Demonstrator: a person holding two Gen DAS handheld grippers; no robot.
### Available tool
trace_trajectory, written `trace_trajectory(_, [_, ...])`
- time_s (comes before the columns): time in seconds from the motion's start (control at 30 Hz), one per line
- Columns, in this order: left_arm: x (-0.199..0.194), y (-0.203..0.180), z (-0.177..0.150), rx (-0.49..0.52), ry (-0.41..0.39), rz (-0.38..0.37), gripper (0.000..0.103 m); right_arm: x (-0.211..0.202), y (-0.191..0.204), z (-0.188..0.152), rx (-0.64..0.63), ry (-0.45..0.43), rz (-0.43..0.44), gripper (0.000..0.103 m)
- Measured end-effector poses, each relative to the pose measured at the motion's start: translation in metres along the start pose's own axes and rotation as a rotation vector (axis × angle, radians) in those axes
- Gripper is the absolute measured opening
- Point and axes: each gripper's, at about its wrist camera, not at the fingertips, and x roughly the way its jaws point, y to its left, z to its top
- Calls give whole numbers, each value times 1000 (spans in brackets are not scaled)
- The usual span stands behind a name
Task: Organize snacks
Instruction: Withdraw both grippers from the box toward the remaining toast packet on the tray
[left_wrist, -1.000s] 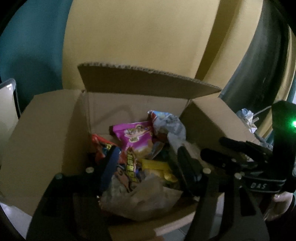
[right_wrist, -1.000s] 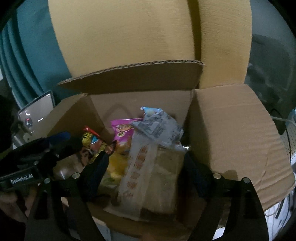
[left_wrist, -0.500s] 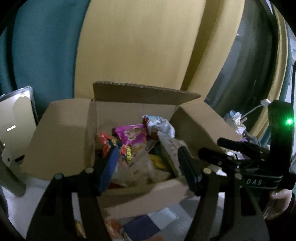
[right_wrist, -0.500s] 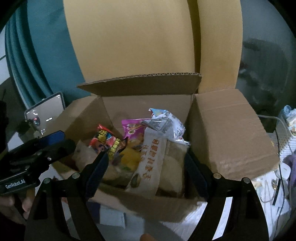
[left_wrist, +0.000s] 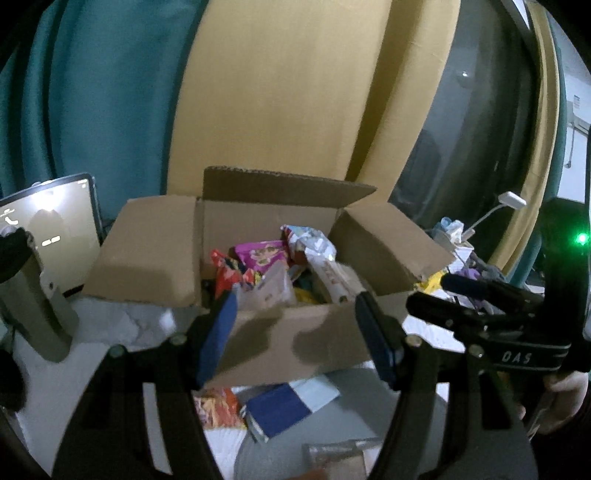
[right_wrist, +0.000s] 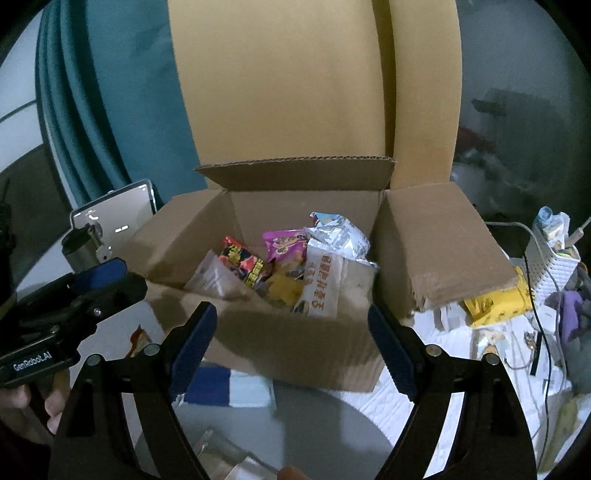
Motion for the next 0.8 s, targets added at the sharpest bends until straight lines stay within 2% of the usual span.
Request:
trace_trajectory(0.33, [-27, -4, -27, 6, 0, 4, 68, -24, 11, -29, 6, -5, 0, 86])
trace_trajectory(0.8, [-51, 2, -76, 0, 39, 10, 68, -35, 22, -80, 42, 27, -11, 86])
